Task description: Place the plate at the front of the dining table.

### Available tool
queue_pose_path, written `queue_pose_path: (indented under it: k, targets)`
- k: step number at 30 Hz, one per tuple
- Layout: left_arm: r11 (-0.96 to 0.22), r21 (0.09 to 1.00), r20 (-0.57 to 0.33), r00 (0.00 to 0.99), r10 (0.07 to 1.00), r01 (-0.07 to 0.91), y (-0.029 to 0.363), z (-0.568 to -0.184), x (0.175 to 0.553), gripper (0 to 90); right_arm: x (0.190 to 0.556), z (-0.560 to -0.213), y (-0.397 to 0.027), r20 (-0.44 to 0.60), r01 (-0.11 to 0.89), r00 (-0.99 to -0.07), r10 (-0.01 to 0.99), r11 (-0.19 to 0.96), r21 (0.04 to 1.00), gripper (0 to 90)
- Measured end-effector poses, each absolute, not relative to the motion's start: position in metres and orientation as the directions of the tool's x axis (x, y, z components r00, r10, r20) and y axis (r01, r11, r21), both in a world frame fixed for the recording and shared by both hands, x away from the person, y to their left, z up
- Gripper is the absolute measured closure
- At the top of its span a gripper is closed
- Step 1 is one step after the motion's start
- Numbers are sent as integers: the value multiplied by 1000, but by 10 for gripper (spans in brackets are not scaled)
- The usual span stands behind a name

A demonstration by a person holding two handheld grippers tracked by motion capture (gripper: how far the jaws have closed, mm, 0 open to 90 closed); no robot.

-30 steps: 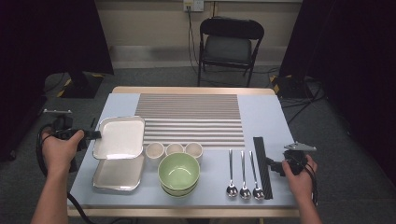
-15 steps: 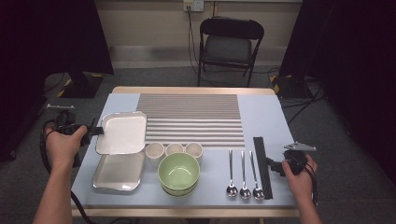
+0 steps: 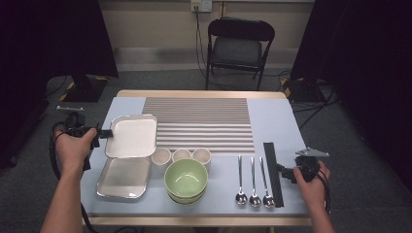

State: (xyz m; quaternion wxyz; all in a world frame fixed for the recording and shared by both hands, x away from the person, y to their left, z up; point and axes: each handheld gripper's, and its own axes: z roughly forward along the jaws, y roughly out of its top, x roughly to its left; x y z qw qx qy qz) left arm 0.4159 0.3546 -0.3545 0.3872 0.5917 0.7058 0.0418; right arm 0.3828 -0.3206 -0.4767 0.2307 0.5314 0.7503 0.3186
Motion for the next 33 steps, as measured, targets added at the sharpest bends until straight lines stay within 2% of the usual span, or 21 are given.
queue_pose_path:
  k: [33]
  targets:
    - [295,526,-486,-3,874,798,336,-352,438,881,383,-477,-321,-9,649,-331,944,234,724,151]
